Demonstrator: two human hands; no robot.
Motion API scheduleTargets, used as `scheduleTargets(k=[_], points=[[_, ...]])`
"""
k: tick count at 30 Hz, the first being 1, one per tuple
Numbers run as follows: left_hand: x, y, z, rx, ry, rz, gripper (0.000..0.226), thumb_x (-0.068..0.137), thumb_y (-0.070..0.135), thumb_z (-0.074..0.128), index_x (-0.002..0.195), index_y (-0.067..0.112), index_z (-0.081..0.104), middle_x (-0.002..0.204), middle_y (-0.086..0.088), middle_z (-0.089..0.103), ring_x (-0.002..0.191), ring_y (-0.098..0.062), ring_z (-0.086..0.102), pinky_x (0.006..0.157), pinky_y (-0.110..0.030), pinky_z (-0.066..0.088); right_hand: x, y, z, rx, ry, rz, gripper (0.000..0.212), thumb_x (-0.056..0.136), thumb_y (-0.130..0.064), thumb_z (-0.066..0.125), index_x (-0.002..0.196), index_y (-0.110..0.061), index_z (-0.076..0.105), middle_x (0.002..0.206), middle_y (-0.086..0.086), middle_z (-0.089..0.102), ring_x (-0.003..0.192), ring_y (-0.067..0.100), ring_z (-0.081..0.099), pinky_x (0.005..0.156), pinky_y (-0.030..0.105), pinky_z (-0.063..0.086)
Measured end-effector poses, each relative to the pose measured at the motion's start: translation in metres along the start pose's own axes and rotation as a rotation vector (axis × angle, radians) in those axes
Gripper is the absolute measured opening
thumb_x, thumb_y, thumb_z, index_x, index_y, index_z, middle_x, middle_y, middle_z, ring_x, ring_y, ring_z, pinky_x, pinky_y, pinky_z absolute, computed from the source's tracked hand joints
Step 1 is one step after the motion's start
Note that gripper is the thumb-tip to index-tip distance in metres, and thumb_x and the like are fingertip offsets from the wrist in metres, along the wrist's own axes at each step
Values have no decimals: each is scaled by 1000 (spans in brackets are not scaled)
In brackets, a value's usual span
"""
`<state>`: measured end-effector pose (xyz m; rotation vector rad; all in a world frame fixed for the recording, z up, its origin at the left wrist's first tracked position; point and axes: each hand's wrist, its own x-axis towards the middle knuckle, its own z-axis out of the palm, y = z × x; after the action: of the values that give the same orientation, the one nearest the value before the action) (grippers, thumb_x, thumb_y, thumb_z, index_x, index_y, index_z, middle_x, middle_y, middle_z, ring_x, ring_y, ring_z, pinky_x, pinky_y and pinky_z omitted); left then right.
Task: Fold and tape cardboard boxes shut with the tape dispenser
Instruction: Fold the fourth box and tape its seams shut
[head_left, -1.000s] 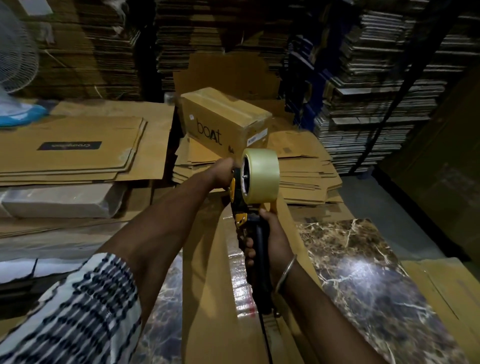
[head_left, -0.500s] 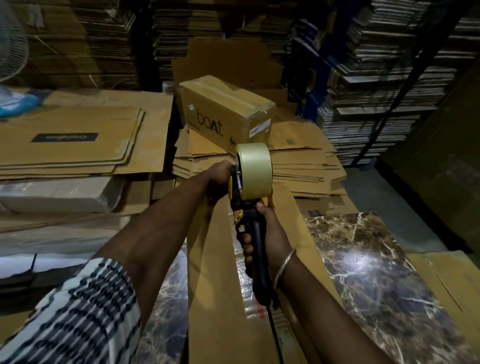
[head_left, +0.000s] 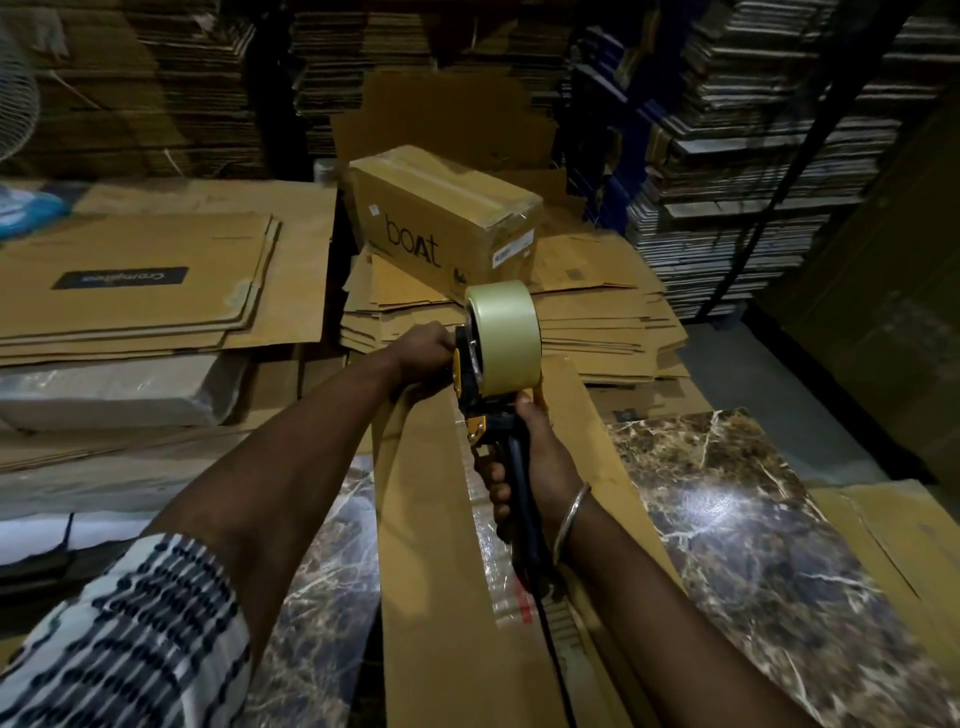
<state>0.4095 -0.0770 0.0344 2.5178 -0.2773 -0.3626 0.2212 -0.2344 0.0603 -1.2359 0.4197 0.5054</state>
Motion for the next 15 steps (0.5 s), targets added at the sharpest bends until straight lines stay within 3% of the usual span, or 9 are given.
scheduleTargets(k=[6, 12, 15], points=[[-10, 3, -1, 124, 48, 44, 16, 85, 5, 64, 96, -2, 74, 100, -21, 71, 97, -33, 66, 88, -44, 54, -6, 2, 1, -61, 22, -24, 68, 93, -73, 38, 62, -14, 53, 58, 4, 42, 42, 16, 36, 44, 23, 29], [-23, 9, -2, 113, 79, 96, 24, 89, 12, 67, 75, -8, 70, 73, -22, 64, 73, -30, 59, 62, -32, 40, -43, 30, -17, -41, -1, 37, 71, 88, -79, 38, 68, -13, 53, 59, 4, 39, 44, 16, 31, 44, 22, 26], [-30, 11, 1, 106, 98, 96, 29, 92, 23, 66, 78, -2, 71, 78, -19, 68, 75, -31, 63, 66, -39, 50, -66, 47, -24, -44, 28, 71, 74, 84, -82, 40, 72, -11, 55, 58, 4, 38, 44, 16, 31, 46, 23, 25]])
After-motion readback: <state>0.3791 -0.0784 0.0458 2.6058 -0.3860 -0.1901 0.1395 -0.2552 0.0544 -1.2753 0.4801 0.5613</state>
